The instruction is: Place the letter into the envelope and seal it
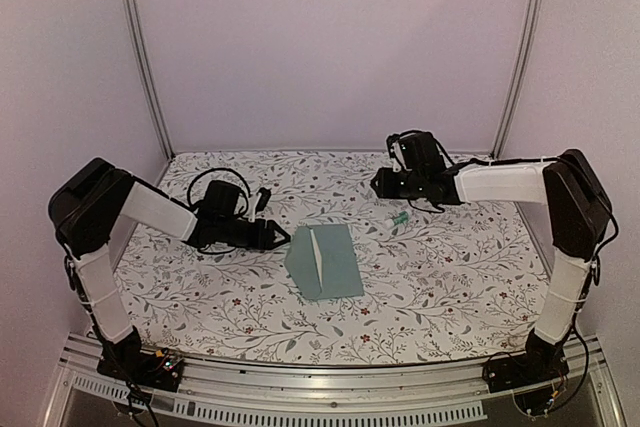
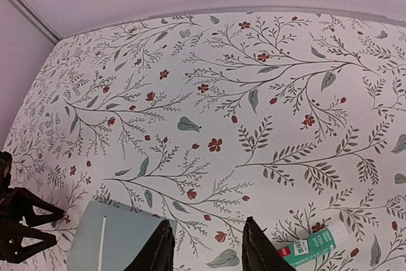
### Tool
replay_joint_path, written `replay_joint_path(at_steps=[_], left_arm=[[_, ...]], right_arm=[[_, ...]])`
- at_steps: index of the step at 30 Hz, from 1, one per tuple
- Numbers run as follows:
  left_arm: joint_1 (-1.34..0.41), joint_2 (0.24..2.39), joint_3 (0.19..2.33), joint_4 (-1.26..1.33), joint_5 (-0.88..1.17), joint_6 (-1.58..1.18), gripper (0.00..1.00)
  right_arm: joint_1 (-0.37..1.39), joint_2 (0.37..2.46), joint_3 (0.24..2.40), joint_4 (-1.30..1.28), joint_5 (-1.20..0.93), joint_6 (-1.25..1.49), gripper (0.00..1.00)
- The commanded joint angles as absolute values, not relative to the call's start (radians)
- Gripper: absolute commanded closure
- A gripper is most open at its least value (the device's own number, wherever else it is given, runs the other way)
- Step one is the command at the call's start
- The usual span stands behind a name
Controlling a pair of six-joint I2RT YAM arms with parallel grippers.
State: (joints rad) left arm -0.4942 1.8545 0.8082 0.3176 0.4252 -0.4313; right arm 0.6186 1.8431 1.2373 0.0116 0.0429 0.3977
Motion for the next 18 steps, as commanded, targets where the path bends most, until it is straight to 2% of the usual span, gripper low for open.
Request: replay_joint_path(at_steps=[1, 12, 18], left_arm=[[-0.470, 1.906, 0.852, 0.328, 0.475, -0.428, 0.40], [-0.465, 1.936, 0.879, 0.327, 0.497, -0.429, 0.43], [-0.465, 1.932, 0.874, 0.325, 0.499, -0.431, 0.43]], right_arm=[[0.603, 1.959, 1.284, -0.058, 0.037, 0.375, 0.64], [0.525, 2.212, 1.522, -0.127, -0.065, 0.301, 0.73], [0.520, 2.235, 1.489, -0.143, -0.051, 0.308, 0.76]])
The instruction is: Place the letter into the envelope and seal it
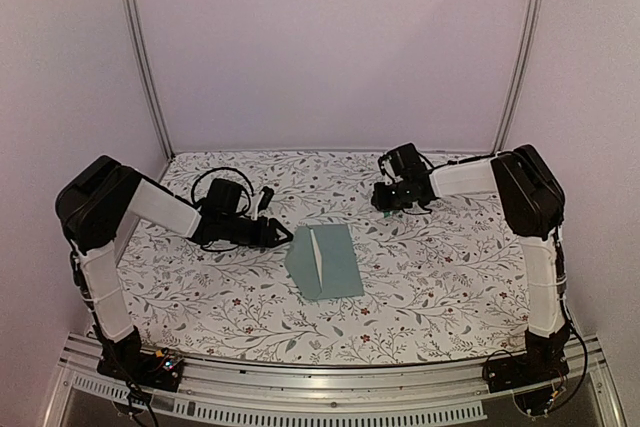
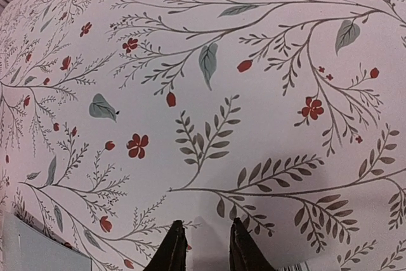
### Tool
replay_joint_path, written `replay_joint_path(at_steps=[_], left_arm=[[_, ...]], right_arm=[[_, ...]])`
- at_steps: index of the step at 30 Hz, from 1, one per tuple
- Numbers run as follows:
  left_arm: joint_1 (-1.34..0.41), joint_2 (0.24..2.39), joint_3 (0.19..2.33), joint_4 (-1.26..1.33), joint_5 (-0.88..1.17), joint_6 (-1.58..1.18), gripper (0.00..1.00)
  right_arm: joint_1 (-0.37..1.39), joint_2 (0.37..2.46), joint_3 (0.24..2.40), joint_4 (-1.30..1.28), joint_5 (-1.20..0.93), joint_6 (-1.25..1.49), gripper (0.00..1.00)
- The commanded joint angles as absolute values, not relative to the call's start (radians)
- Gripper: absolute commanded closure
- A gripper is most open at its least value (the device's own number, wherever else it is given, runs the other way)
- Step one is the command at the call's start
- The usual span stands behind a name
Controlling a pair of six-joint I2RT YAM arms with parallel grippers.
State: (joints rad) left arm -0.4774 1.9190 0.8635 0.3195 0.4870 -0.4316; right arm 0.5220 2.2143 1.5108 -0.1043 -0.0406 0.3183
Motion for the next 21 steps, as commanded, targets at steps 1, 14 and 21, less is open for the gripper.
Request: replay_joint_path(at_steps=[1, 14, 21], left_arm=[[-0.465, 1.931, 0.874, 0.325, 0.500, -0.431, 0.43], [-0.467, 1.970, 0.895, 0.319, 0.543, -0.425, 0.45], [-0.470, 1.999, 0.916, 0.324, 0.574, -0.433, 0.45]], right_arm=[[0.520, 2.228, 1.472, -0.139, -0.055, 0.312, 0.77], [0.523, 2.105, 1.247, 0.033, -0.240, 0.322, 0.80], [0.595, 2.014, 1.092, 0.161, -0.362, 0.247, 0.81]])
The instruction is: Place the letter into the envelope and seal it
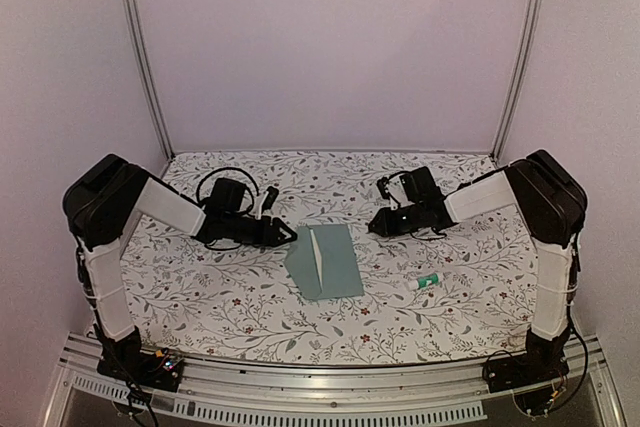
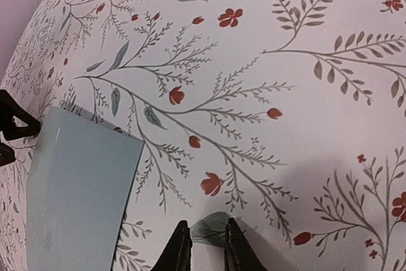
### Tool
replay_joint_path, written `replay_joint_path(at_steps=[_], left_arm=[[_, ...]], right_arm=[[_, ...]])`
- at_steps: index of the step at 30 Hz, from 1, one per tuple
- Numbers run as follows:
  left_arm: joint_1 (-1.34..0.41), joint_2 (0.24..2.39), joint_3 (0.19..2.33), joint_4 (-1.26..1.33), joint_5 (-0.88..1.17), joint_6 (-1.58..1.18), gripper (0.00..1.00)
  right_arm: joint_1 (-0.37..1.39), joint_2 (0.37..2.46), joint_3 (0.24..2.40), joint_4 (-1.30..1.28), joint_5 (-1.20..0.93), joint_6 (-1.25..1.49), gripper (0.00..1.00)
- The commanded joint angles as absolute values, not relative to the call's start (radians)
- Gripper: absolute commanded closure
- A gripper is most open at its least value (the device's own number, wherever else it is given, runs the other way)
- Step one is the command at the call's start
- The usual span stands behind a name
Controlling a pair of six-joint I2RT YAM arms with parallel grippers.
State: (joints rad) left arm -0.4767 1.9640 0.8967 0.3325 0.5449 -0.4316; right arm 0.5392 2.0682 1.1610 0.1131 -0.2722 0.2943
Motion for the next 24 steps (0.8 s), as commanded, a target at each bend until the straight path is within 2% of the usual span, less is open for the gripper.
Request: replay_joint_path(at_steps=[1, 13, 24], left_arm=[[-0.471, 2.001, 0.920, 0.324, 0.577, -0.435, 0.45], [-0.482, 2.019, 0.940, 0.329, 0.596, -0.445, 0.46], [-0.492, 2.016, 0.945, 0.361, 0.658, -0.469, 0.48]], right_arm=[[0.609, 2.000, 1.073, 0.178, -0.365, 0.242, 0.81], [0.703, 1.880, 0.945, 0.319, -0.447, 0.268, 0.86], [0.727, 2.052, 0.977, 0.371, -0.445, 0.290, 0.91]])
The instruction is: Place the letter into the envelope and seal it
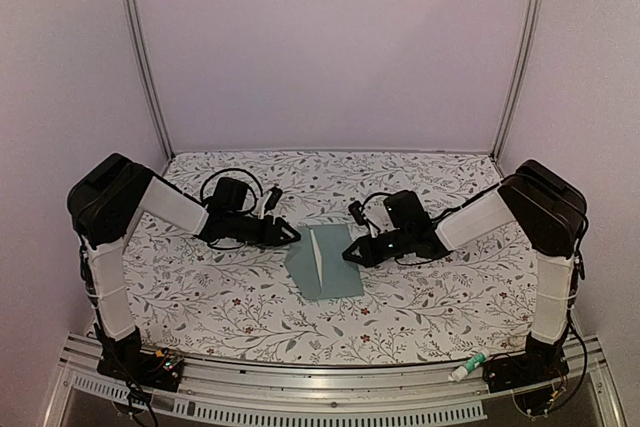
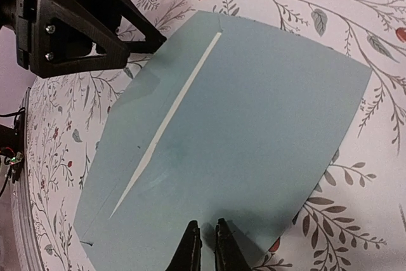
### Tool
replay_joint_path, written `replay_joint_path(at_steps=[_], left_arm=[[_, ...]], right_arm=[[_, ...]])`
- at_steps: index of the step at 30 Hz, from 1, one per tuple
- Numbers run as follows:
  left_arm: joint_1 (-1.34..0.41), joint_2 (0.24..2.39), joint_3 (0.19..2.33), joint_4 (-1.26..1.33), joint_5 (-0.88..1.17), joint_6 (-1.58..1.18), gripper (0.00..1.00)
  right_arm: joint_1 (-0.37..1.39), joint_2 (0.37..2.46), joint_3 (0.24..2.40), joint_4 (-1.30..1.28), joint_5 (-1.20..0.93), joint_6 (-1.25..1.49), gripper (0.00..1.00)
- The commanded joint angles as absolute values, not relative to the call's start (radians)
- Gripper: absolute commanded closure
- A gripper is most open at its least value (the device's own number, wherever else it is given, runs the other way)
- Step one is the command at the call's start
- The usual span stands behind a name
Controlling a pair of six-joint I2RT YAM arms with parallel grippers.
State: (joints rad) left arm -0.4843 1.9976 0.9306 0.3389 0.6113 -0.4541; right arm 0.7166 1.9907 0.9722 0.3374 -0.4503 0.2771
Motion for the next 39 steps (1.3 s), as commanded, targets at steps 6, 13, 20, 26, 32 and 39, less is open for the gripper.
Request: replay_joint_path(at_steps=[6, 13, 20, 26, 32, 39], left_arm=[[-0.497, 1.994, 0.942, 0.385, 0.720, -0.495, 0.49], [-0.516, 1.948, 0.940, 0.390, 0.743, -0.521, 0.50], [-0.548, 1.953, 0.975, 0.381, 0.729, -0.533, 0.51], [-0.583, 2.020, 1.048, 0.382, 0.719, -0.543, 0.50], [-0.597, 2.093, 1.099, 0.400, 0.697, -0.559, 0.51], [-0.599, 1.863, 0.953, 0.395, 0.499, -0.517, 0.52]], right_arm=[[0.727, 2.068, 0.948, 0.372, -0.401, 0.293, 0.92], [0.727, 2.072, 0.936, 0.361, -0.362, 0.306, 0.92], [0.728, 2.087, 0.936, 0.368, -0.371, 0.317, 0.92], [0.728, 2.086, 0.936, 0.369, -0.379, 0.322, 0.92], [0.729, 2.081, 0.937, 0.370, -0.386, 0.325, 0.93], [0.729, 2.079, 0.945, 0.367, -0.397, 0.331, 0.93]])
